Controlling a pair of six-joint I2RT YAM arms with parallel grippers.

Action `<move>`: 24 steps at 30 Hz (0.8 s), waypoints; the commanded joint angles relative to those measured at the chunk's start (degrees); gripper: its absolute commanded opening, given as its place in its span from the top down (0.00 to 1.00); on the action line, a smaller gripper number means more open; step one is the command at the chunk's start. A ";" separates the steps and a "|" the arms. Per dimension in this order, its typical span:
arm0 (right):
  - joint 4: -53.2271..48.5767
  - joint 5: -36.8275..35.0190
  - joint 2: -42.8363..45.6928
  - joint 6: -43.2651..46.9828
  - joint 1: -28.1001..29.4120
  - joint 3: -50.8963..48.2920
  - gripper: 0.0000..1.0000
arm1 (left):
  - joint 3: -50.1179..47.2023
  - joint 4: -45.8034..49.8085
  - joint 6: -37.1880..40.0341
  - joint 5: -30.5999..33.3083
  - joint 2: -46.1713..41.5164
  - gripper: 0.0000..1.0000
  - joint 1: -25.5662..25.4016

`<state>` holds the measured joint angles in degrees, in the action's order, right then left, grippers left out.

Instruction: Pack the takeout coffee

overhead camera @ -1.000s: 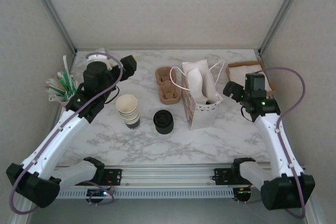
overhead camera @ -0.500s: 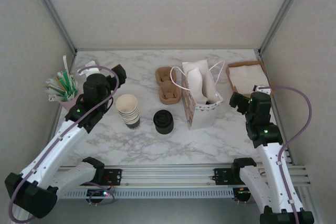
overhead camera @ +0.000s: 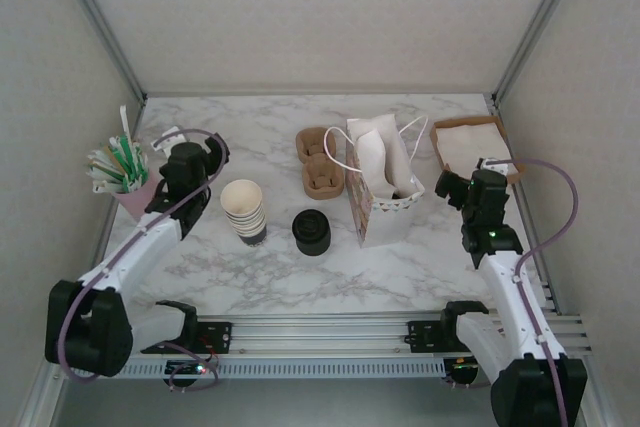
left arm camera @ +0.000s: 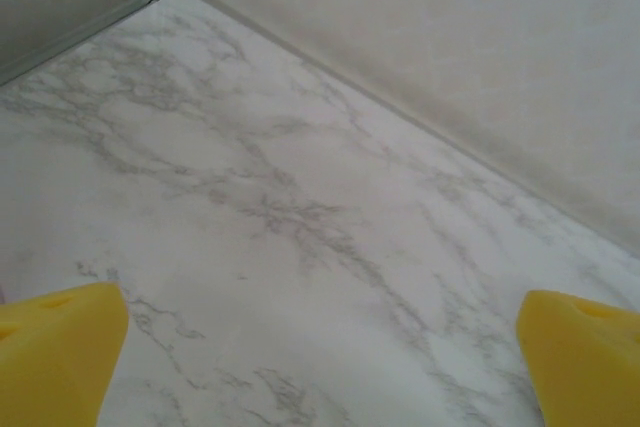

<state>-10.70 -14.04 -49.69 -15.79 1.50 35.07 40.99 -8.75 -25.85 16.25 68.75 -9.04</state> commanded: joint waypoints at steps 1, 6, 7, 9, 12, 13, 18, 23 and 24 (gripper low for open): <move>10.41 -0.35 -2.26 -1.41 -1.34 -2.77 0.01 | -3.75 -10.11 4.51 -0.25 2.89 0.00 1.69; 18.12 -1.63 -8.74 -2.45 -2.18 -5.29 0.01 | -6.02 -16.93 8.53 0.35 9.71 0.00 3.01; 19.71 -2.05 -10.10 -2.45 -2.27 -5.76 0.01 | -6.54 -18.42 9.11 0.77 11.20 0.00 3.07; 23.14 -2.99 -12.61 -2.15 -2.37 -6.77 0.01 | -5.52 -18.54 9.53 0.11 13.28 0.01 3.53; 28.95 -3.49 -16.59 -1.70 -2.68 -8.29 0.01 | -4.83 -19.40 10.22 2.83 14.24 0.01 3.54; 30.64 -3.60 -18.11 -1.50 -2.79 -8.59 0.01 | -5.10 -20.20 10.80 3.37 14.15 0.01 3.58; 37.41 -4.10 -24.94 -0.65 -2.99 -9.24 0.01 | -5.62 -22.98 15.17 4.46 14.51 0.01 3.76; 39.98 -3.54 -28.71 0.44 -2.93 -8.91 0.01 | -6.80 -24.42 18.47 4.18 16.83 0.00 4.44; 40.16 -3.44 -28.65 0.54 -2.91 -9.05 0.01 | -7.84 -25.80 18.44 3.53 16.85 0.01 4.76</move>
<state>24.77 -16.51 -78.17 -16.51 -1.15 26.65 35.14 -31.38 -10.04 18.92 84.49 -5.37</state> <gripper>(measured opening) 0.988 0.995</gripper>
